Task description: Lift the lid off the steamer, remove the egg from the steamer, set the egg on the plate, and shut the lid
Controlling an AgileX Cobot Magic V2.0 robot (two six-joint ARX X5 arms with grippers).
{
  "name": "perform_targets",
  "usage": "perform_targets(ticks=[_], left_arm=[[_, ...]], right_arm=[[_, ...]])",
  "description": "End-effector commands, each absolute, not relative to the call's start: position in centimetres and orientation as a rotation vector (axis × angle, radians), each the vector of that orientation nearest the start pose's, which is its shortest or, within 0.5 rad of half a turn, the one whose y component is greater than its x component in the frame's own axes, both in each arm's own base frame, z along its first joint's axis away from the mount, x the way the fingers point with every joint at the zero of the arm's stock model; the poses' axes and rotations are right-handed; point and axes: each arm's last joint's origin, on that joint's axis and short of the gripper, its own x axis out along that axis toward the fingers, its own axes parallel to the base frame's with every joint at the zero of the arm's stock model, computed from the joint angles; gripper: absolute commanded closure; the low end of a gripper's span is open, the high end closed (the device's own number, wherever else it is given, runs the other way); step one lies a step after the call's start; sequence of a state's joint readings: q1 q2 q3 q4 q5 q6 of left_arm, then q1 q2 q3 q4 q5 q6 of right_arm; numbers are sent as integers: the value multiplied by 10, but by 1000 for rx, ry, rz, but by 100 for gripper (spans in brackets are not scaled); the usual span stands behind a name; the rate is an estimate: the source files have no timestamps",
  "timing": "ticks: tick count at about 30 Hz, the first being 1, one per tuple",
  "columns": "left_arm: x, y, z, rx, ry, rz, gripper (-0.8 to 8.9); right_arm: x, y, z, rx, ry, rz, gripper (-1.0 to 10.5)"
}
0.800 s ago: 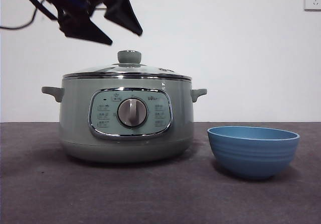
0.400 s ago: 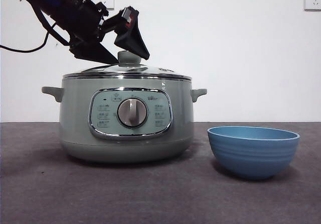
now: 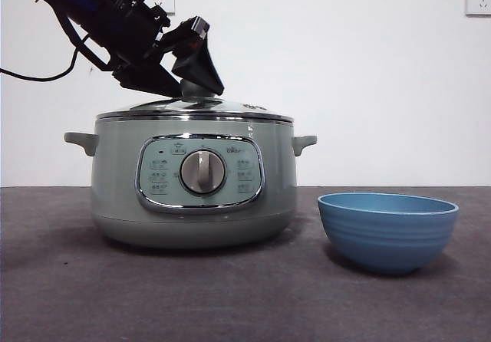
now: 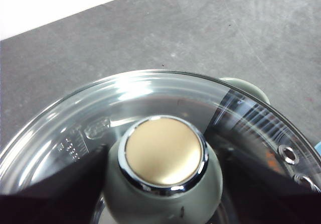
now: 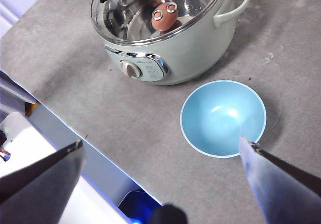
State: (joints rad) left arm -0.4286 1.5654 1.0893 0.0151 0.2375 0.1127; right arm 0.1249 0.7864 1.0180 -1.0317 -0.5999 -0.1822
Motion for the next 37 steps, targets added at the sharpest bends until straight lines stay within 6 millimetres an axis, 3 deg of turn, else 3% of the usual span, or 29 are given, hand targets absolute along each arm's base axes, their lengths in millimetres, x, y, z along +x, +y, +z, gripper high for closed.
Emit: perform_targets(ticks=[1, 14, 28, 37], left_arm=[[315, -153, 263, 164, 439, -688, 671], [315, -153, 263, 163, 437, -688, 827], [314, -152, 272, 140, 391, -684, 822], [304, -148, 293, 133, 317, -682, 822]], right_arm=[[119, 32, 340, 26, 720, 754, 321], [119, 32, 340, 26, 720, 754, 321], [119, 32, 340, 26, 720, 754, 321], [119, 32, 341, 26, 719, 755, 321]])
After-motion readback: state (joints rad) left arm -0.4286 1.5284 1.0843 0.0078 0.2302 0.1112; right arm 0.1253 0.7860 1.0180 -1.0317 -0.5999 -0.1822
